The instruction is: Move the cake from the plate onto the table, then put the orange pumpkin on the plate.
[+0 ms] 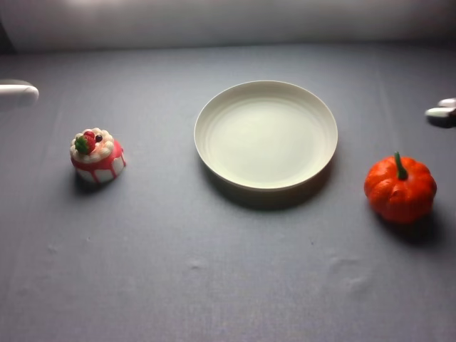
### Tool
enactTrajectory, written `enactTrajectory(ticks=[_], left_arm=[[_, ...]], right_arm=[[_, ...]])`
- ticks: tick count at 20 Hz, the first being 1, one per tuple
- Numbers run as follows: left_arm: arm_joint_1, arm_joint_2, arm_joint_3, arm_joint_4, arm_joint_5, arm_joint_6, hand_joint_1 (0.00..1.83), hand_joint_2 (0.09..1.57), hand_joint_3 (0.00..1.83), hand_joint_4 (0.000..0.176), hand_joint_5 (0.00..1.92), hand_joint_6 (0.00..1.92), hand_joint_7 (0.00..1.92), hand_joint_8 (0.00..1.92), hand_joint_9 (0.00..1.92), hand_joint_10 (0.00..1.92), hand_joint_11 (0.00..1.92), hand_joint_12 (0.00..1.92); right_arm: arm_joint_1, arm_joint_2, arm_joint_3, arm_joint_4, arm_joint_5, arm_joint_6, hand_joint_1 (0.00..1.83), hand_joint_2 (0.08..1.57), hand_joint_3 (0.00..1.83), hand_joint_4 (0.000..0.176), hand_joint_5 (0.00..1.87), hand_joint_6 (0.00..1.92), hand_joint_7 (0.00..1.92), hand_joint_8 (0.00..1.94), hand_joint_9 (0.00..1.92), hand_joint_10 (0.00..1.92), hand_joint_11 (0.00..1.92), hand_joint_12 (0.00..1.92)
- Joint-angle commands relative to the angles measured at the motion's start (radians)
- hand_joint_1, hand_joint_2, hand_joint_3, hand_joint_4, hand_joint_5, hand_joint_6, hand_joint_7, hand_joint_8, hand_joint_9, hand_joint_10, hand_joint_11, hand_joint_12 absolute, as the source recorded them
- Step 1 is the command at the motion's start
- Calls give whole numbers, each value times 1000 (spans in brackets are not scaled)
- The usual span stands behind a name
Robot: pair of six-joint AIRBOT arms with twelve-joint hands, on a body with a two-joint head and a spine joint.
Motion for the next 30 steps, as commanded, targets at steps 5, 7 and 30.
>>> enactTrajectory(ticks=[5,7,30], left_arm=[[-7,8,-8,-30,-150,-4,977,984,0,97,373,31,120,4,32,7,0,0],[-8,6,-9,-29,-154,-4,876,1043,23,168,374,11,76,0,10,2,0,0],[-14,-4,-15,-11,-155,-4,1036,1023,0,49,303,6,0,0,11,8,7,342]], right_arm=[[142,-86,106,-119,-149,28,805,932,0,16,283,4,192,2,180,18,0,853],[161,-104,135,-159,-206,46,783,930,0,23,299,4,205,3,206,17,0,978],[269,-208,185,-288,-313,46,1002,990,0,42,196,1,100,3,60,0,0,383]])
